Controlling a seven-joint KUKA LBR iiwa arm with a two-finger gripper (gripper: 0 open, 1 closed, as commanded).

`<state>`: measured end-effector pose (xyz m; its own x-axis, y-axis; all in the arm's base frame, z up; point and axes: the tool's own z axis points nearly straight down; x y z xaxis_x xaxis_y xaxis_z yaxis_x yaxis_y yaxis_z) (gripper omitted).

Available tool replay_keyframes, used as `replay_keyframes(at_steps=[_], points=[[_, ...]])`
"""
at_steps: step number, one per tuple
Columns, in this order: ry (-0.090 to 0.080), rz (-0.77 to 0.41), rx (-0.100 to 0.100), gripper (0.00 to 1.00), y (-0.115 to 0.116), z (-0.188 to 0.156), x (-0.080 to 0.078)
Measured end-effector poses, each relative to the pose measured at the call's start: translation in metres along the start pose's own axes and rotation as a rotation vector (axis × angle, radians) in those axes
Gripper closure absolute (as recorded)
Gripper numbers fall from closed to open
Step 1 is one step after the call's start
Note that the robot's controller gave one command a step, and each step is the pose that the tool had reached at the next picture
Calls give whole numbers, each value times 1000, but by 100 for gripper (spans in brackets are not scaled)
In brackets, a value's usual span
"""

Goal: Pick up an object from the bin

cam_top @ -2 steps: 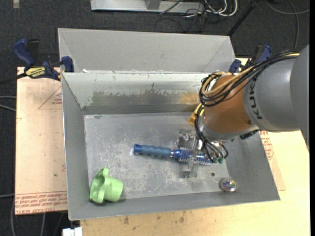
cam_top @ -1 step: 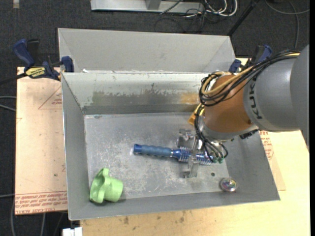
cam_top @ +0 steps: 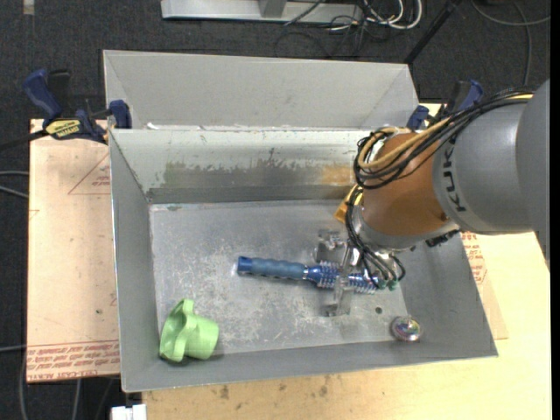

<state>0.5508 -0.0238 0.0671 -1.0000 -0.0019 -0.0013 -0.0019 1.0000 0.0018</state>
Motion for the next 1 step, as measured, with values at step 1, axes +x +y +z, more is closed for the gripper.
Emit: replay_keyframes(at_steps=[1], points=[[-1, -1, 0, 0, 0, 0, 0]])
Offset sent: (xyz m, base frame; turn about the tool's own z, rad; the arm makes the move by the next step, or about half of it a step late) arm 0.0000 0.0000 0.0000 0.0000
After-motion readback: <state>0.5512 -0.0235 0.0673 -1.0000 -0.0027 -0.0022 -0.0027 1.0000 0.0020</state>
